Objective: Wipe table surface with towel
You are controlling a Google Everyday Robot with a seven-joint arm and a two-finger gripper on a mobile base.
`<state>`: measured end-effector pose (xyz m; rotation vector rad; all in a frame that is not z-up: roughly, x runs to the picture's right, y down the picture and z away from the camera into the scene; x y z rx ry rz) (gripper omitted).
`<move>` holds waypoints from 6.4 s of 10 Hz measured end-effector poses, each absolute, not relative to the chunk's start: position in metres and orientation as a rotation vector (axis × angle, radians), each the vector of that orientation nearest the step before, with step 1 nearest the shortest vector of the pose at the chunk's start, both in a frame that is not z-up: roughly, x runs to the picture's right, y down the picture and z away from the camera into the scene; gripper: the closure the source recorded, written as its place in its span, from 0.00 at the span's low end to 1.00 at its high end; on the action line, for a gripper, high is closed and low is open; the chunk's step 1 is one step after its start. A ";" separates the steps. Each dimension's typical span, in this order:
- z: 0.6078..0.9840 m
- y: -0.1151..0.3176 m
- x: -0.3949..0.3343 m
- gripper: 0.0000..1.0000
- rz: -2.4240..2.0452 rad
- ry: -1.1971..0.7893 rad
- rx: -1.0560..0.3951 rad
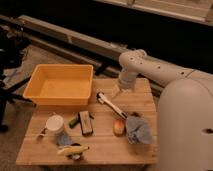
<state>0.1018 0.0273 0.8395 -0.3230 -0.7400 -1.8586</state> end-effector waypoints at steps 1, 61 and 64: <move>0.840 0.027 0.102 0.20 -1.859 -0.740 -0.323; 0.867 -0.013 0.116 1.00 -2.053 -0.640 -0.212; 0.896 0.001 0.122 1.00 -2.058 -0.676 -0.256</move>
